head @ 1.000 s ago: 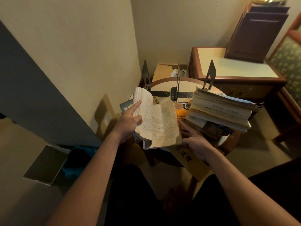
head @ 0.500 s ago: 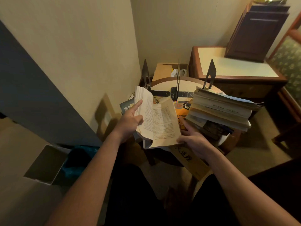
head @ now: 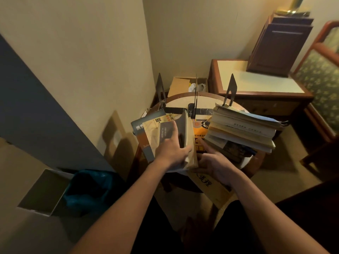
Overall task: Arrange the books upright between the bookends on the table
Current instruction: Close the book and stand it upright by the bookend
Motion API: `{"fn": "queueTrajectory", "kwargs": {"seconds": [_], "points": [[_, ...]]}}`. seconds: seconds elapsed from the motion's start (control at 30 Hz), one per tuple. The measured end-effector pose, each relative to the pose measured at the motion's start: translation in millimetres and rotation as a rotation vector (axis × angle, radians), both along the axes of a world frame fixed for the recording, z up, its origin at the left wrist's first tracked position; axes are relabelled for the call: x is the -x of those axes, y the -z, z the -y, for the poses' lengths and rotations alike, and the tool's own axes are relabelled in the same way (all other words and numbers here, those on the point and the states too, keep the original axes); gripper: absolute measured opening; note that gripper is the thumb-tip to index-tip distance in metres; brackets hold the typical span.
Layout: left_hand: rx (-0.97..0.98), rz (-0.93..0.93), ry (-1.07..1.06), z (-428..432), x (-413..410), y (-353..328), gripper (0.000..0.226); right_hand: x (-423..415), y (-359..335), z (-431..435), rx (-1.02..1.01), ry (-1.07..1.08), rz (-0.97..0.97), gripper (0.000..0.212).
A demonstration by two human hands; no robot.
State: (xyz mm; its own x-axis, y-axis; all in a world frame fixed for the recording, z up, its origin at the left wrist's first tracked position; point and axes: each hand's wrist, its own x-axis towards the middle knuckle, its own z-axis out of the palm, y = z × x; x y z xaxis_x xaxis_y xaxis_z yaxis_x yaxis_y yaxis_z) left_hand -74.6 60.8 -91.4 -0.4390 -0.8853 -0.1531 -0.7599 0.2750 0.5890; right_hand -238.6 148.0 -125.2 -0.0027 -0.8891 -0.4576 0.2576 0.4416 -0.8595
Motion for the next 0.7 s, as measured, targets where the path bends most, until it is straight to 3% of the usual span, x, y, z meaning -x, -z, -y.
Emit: {"fn": "queueTrajectory", "kwargs": {"seconds": [0.07,0.13,0.23,0.4,0.53,0.7], "points": [[0.078,0.087,0.009,-5,5,11,0.093,-2,3,1,-0.018,0.045,0.008,0.05],[0.093,0.116,0.031,-8,4,17,0.078,-5,5,1,-0.017,0.054,-0.065,0.043],[0.12,0.095,0.126,-4,-8,32,0.054,-12,-1,6,0.005,0.058,-0.087,0.061],[0.12,0.043,0.233,-3,-25,45,0.052,-23,-2,9,0.111,0.082,-0.244,0.07],[0.061,-0.045,0.089,-6,-39,44,0.055,-27,-18,4,0.17,0.046,-0.297,0.079],[-0.097,-0.426,-0.286,-1,-53,29,0.047,-25,-48,-2,0.26,-0.01,-0.212,0.081]]}}
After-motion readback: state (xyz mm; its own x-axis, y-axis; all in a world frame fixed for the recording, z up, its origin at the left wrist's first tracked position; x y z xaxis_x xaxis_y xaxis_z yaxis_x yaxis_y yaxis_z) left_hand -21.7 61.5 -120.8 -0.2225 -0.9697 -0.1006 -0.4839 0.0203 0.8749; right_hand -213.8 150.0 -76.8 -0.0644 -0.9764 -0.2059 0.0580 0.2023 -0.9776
